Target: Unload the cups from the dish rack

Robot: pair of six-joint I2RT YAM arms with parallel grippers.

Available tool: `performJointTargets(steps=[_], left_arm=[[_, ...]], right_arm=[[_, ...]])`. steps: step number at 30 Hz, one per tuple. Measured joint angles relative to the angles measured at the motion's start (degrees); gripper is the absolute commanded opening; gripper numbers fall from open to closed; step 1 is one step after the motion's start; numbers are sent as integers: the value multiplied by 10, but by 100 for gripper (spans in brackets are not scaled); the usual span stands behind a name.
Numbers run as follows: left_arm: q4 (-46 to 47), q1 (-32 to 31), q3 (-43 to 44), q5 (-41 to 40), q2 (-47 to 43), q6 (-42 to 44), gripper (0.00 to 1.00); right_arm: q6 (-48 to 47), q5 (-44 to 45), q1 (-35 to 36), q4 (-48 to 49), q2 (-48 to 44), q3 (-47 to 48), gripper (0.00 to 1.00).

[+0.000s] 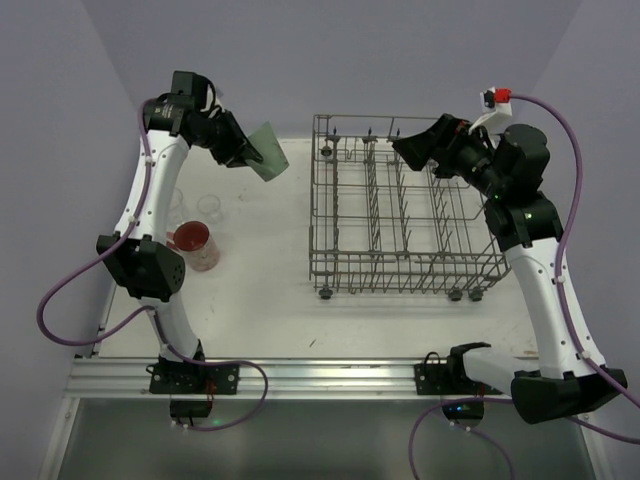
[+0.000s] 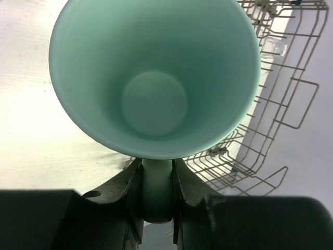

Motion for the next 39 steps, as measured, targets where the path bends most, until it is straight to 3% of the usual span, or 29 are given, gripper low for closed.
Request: performJointTargets(steps=[13,23,39], left_arm=[[-3,0,-18,-66,12,46,0],[-2,-2,-17,-153,71,59,0],[-20,-42,196,-306,195,74,0]], right_arm=[[1,0,0,0,0,-12,99],[17,-8,0,2,19,-14,99],[35,-16,20,2,53,-41,99]])
